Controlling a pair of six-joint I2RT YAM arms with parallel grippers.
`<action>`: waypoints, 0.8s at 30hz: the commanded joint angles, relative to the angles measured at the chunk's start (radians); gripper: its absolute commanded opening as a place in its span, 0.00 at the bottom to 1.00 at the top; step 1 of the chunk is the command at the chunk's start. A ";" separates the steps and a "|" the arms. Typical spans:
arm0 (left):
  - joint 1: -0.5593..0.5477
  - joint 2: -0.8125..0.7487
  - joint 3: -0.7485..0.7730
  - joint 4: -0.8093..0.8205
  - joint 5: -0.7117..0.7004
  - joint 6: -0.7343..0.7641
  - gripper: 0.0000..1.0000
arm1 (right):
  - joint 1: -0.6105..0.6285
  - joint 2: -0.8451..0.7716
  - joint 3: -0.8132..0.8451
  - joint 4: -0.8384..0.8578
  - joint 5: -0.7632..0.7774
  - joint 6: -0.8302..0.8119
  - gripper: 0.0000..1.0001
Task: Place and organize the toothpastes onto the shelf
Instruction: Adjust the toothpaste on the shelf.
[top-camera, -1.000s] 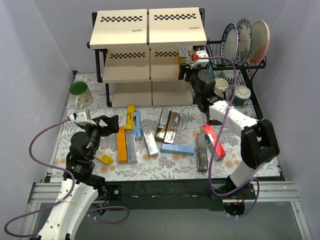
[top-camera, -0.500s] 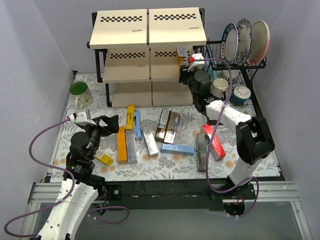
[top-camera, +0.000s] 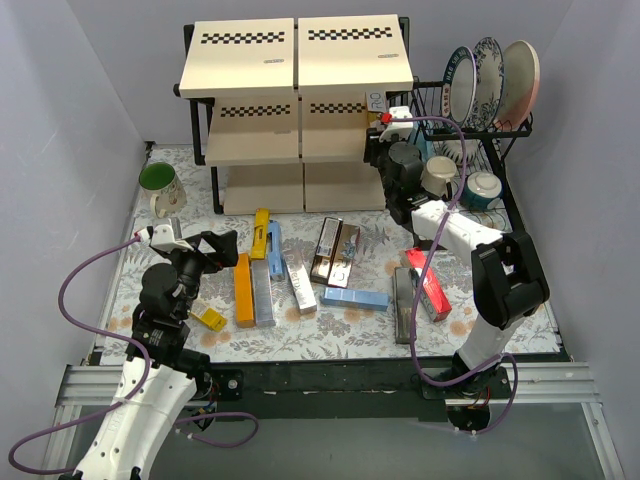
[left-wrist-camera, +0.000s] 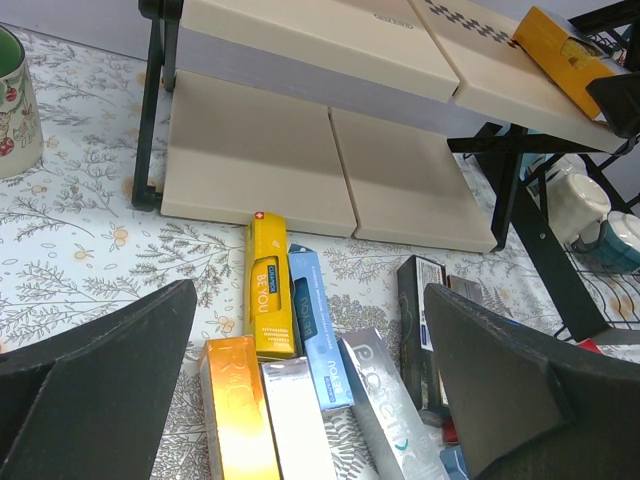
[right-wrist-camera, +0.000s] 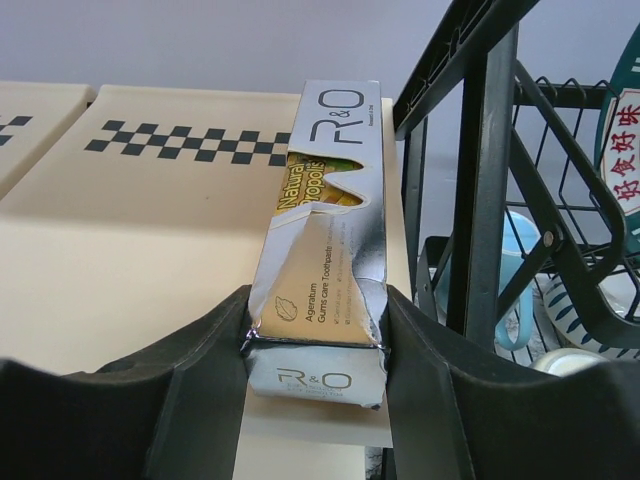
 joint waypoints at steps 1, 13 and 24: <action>0.000 -0.004 0.010 -0.009 -0.007 0.010 0.98 | 0.001 0.012 0.037 0.093 0.023 -0.021 0.46; -0.002 0.004 0.010 -0.009 0.003 0.002 0.98 | 0.001 -0.039 0.037 0.012 -0.015 0.002 0.79; -0.002 0.077 0.027 -0.055 0.018 -0.102 0.98 | 0.009 -0.347 -0.126 -0.236 -0.136 0.107 0.91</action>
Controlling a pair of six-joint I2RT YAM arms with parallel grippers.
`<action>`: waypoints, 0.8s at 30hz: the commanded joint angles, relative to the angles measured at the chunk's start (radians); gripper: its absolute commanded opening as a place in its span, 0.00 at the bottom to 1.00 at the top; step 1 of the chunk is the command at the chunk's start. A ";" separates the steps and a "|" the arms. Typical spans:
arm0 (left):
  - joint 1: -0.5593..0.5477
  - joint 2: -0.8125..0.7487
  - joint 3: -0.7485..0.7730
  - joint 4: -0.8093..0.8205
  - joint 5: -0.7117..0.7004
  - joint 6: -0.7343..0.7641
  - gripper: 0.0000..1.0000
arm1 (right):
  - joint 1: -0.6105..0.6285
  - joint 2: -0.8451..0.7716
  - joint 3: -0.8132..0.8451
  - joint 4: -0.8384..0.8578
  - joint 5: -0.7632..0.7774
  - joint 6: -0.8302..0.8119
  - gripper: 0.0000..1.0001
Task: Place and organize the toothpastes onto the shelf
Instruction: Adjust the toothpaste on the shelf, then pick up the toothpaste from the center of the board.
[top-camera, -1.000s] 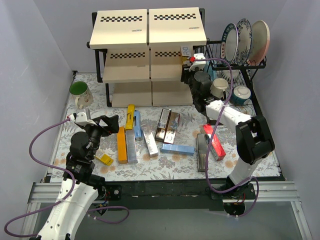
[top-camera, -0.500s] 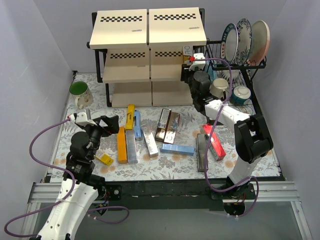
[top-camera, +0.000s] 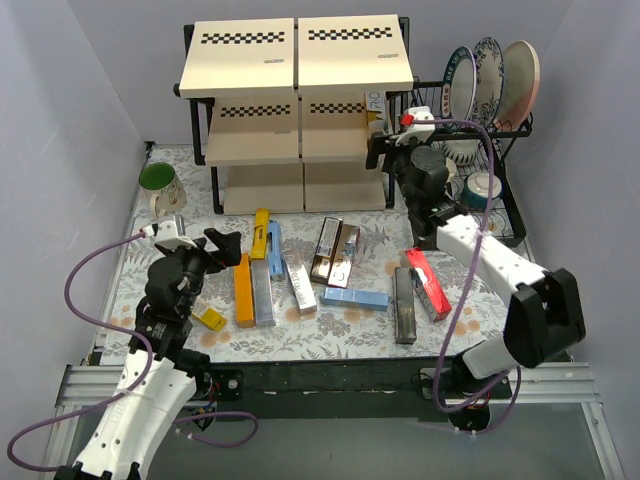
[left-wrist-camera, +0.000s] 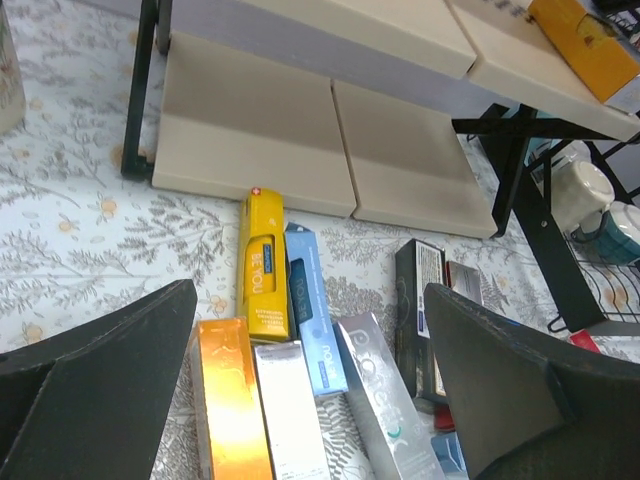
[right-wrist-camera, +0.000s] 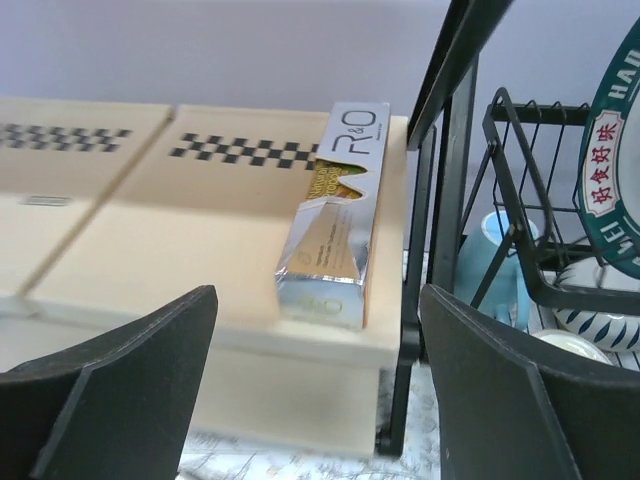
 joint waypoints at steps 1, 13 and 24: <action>0.000 0.058 0.036 -0.058 0.010 -0.081 0.98 | 0.007 -0.165 -0.070 -0.120 -0.090 0.070 0.91; -0.002 0.341 0.096 -0.256 0.022 -0.263 0.98 | 0.017 -0.480 -0.297 -0.349 -0.287 0.200 0.91; -0.002 0.603 0.179 -0.320 -0.042 -0.276 0.98 | 0.022 -0.515 -0.406 -0.380 -0.371 0.261 0.90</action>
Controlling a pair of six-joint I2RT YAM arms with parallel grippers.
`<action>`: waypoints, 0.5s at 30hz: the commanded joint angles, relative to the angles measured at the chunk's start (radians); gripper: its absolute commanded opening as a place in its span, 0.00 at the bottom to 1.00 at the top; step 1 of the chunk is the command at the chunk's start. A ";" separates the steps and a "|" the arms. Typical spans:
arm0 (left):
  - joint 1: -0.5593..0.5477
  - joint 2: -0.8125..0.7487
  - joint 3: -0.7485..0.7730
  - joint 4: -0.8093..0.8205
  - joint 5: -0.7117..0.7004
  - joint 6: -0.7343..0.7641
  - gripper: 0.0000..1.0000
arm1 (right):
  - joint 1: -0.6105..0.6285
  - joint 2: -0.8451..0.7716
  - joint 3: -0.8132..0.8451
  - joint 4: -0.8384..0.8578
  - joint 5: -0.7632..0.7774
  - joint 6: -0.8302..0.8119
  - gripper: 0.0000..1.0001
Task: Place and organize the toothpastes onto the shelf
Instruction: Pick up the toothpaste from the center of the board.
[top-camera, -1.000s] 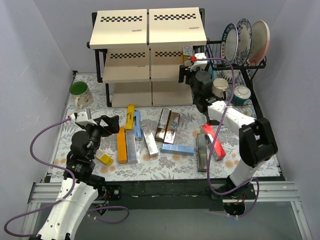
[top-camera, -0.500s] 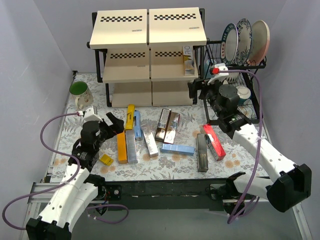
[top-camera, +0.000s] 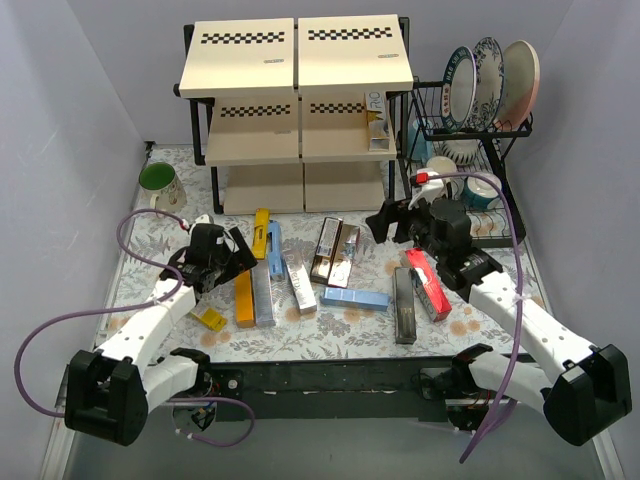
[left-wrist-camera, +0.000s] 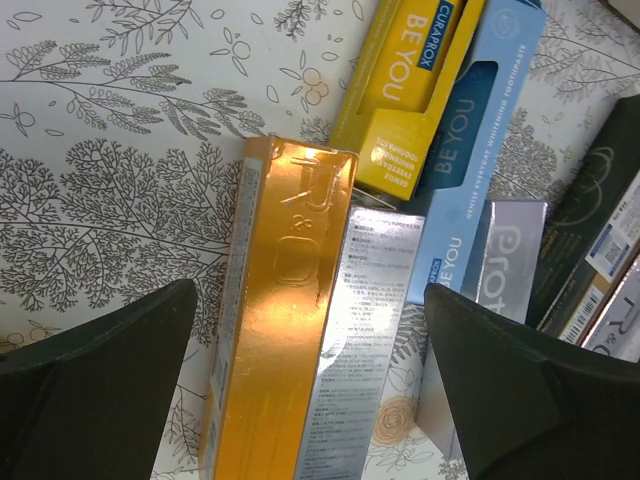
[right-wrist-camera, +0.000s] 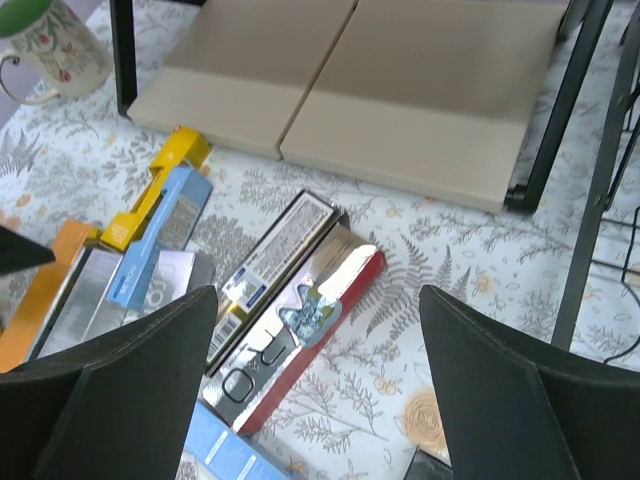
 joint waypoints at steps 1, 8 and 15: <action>-0.002 0.060 0.065 -0.030 -0.066 0.004 0.98 | 0.004 -0.043 -0.039 0.001 -0.028 0.036 0.89; -0.002 0.168 0.096 -0.024 -0.043 0.019 0.98 | 0.006 -0.115 -0.066 -0.079 -0.025 0.030 0.89; -0.003 0.221 0.114 -0.040 -0.046 0.021 0.95 | 0.006 -0.145 -0.108 -0.076 -0.031 0.051 0.88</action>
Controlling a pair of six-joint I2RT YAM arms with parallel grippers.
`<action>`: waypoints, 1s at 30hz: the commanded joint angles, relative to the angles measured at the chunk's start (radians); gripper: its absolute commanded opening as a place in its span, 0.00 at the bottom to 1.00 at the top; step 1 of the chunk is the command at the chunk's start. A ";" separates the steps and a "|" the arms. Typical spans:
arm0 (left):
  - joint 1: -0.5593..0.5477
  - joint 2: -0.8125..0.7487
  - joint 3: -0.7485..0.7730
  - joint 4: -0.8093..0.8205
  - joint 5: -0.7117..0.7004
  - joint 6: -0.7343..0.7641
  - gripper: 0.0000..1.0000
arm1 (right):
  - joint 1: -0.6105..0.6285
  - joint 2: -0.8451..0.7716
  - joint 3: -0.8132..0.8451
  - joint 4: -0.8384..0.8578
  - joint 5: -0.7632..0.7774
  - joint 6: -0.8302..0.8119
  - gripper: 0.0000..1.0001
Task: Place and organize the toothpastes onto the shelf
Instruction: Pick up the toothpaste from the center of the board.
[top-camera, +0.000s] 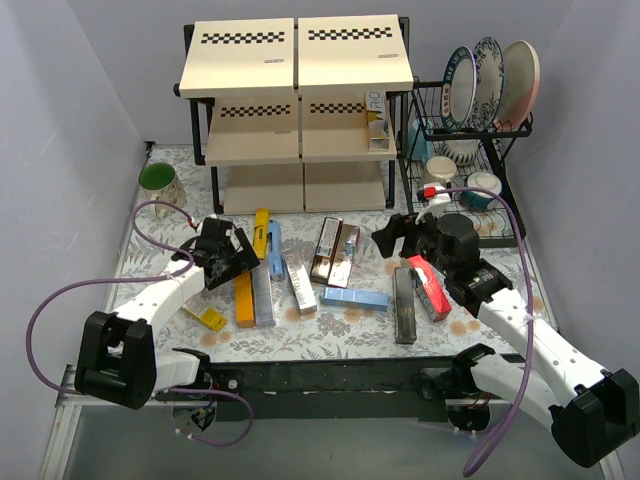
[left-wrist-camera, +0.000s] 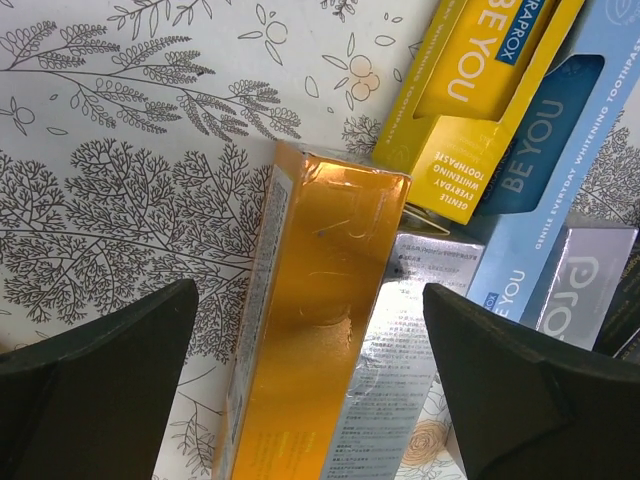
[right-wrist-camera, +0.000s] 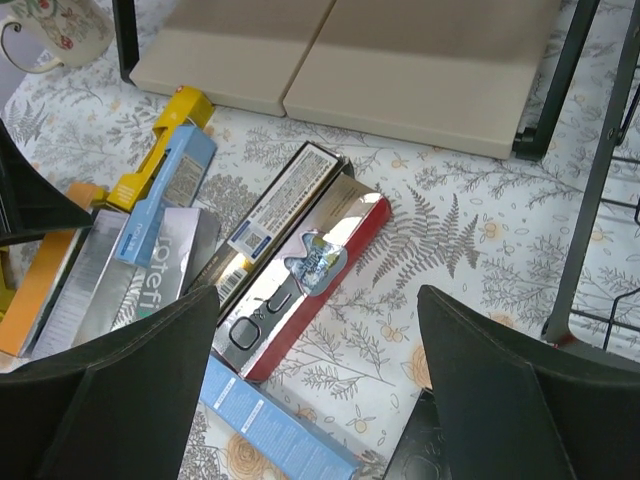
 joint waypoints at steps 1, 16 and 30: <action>-0.002 0.022 0.054 -0.026 -0.018 0.013 0.94 | 0.005 -0.021 -0.024 0.008 -0.017 0.014 0.88; -0.002 0.021 0.074 -0.109 -0.073 -0.009 0.69 | 0.006 -0.057 -0.078 0.025 -0.063 -0.002 0.88; -0.002 0.062 0.097 -0.138 -0.039 -0.017 0.71 | 0.006 -0.077 -0.122 0.047 -0.070 -0.012 0.87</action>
